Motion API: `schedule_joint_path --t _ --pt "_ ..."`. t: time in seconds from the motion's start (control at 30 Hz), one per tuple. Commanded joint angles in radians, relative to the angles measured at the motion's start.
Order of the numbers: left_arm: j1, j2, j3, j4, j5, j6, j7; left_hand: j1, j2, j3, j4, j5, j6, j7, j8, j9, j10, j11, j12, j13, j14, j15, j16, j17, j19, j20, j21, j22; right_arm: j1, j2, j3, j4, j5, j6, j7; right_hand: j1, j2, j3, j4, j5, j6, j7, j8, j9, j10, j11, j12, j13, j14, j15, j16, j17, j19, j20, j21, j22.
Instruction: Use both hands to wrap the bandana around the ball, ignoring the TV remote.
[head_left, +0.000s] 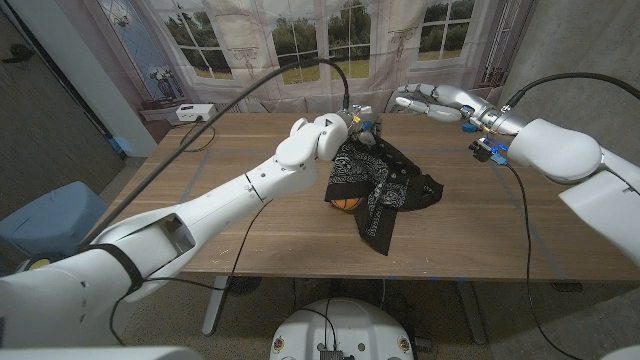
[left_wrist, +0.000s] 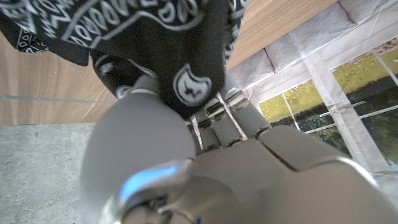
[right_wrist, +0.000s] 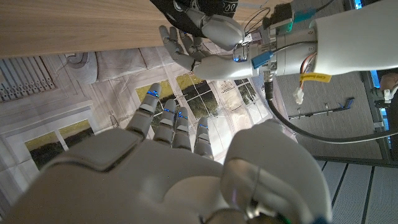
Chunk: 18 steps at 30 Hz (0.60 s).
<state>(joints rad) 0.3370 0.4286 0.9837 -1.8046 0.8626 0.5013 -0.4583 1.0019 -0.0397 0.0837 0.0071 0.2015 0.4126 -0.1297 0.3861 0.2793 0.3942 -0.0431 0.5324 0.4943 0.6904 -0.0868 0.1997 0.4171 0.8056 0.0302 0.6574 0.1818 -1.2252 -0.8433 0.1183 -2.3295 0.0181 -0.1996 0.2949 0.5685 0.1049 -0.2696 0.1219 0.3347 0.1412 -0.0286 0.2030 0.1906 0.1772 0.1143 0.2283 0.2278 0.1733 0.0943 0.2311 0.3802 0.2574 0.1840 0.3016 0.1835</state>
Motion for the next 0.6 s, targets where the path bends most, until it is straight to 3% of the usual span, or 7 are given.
schedule_joint_path --t 0.03,0.1,0.17,0.2,0.4,0.43,0.6 --pt "-0.268 -0.022 0.105 0.057 -0.078 -0.03 -0.585 -0.096 -0.068 -0.068 0.029 0.049 -0.148 -0.009 -0.092 -0.029 -0.124 0.038 -0.104 -0.041 -0.181 0.038 -0.018 -0.056 -0.19 0.136 -0.1 -0.001 -0.017 0.011 0.01 -0.014 -0.013 0.005 -0.008 -0.006 0.0 -0.01 0.002 -0.002 0.002 -0.002 -0.001 0.003 0.006 -0.002 -0.002 0.002 0.006 -0.001 0.003 -0.001 0.005 0.001 -0.004 0.005" --pt "-0.305 -0.035 0.103 0.077 -0.126 -0.045 -0.66 -0.116 -0.08 -0.088 0.038 0.062 -0.187 -0.016 -0.114 -0.035 -0.149 0.045 -0.127 -0.05 -0.215 0.056 -0.017 -0.069 -0.228 0.168 -0.124 -0.001 -0.022 0.015 0.015 -0.016 -0.014 0.005 -0.008 -0.007 0.0 -0.01 0.002 -0.002 0.002 -0.002 -0.001 0.003 0.005 -0.002 -0.003 0.001 0.005 -0.002 0.002 -0.002 0.006 0.001 -0.004 0.005" --pt "-0.32 -0.037 0.092 0.09 -0.174 -0.062 -0.689 -0.133 -0.09 -0.107 0.045 0.077 -0.204 -0.012 -0.127 -0.04 -0.168 0.051 -0.147 -0.058 -0.248 0.07 -0.015 -0.08 -0.256 0.182 -0.145 -0.001 -0.027 0.018 0.02 -0.016 -0.013 0.012 -0.006 -0.007 0.0 -0.011 0.002 -0.002 0.002 -0.002 -0.001 0.003 0.005 -0.003 -0.003 0.001 0.006 -0.001 0.002 -0.002 0.006 0.001 -0.004 0.005" --pt "-0.324 -0.036 0.086 0.091 -0.195 -0.069 -0.695 -0.14 -0.099 -0.121 0.048 0.09 -0.222 -0.01 -0.138 -0.044 -0.176 0.046 -0.158 -0.063 -0.276 0.091 -0.017 -0.088 -0.274 0.184 -0.16 -0.001 -0.031 0.021 0.023 -0.02 -0.016 0.008 -0.008 -0.008 -0.001 -0.011 0.002 -0.002 0.002 -0.003 -0.001 0.003 0.005 -0.002 -0.003 0.001 0.006 0.0 0.002 -0.002 0.006 0.001 -0.005 0.005" --pt "-0.325 -0.018 0.05 0.085 -0.311 -0.097 -0.692 -0.152 -0.113 -0.147 0.051 0.114 -0.234 -0.02 -0.15 -0.049 -0.186 0.043 -0.174 -0.071 -0.319 0.11 -0.018 -0.1 -0.304 0.186 -0.184 -0.002 -0.051 0.034 0.039 -0.029 -0.021 0.011 -0.005 -0.011 -0.002 -0.014 0.003 -0.003 0.0 -0.002 -0.002 0.003 0.003 -0.002 -0.004 0.001 0.007 0.0 0.003 -0.003 0.008 0.002 -0.005 0.005" --pt "-0.321 -0.01 0.044 0.074 -0.323 -0.105 -0.679 -0.155 -0.113 -0.155 0.053 0.125 -0.226 -0.032 -0.148 -0.05 -0.191 0.05 -0.18 -0.074 -0.335 0.123 -0.017 -0.105 -0.312 0.186 -0.193 -0.001 -0.053 0.035 0.041 -0.03 -0.021 0.012 -0.003 -0.012 -0.003 -0.015 0.003 -0.003 0.0 -0.002 -0.002 0.003 0.003 -0.002 -0.004 0.001 0.007 0.001 0.002 -0.003 0.008 0.001 -0.005 0.005" --pt "-0.369 0.0 0.076 0.033 -0.336 -0.075 -0.744 -0.132 -0.078 -0.158 0.052 0.156 -0.144 -0.069 -0.124 -0.053 -0.167 0.039 -0.186 -0.084 -0.349 0.125 -0.005 -0.123 -0.318 0.185 -0.214 0.0 -0.062 0.042 0.05 -0.035 -0.022 0.016 0.008 -0.014 -0.004 -0.017 0.004 -0.003 0.0 -0.002 -0.002 0.003 0.002 -0.003 -0.005 0.001 0.007 0.0 0.002 -0.004 0.008 0.001 -0.006 0.005"
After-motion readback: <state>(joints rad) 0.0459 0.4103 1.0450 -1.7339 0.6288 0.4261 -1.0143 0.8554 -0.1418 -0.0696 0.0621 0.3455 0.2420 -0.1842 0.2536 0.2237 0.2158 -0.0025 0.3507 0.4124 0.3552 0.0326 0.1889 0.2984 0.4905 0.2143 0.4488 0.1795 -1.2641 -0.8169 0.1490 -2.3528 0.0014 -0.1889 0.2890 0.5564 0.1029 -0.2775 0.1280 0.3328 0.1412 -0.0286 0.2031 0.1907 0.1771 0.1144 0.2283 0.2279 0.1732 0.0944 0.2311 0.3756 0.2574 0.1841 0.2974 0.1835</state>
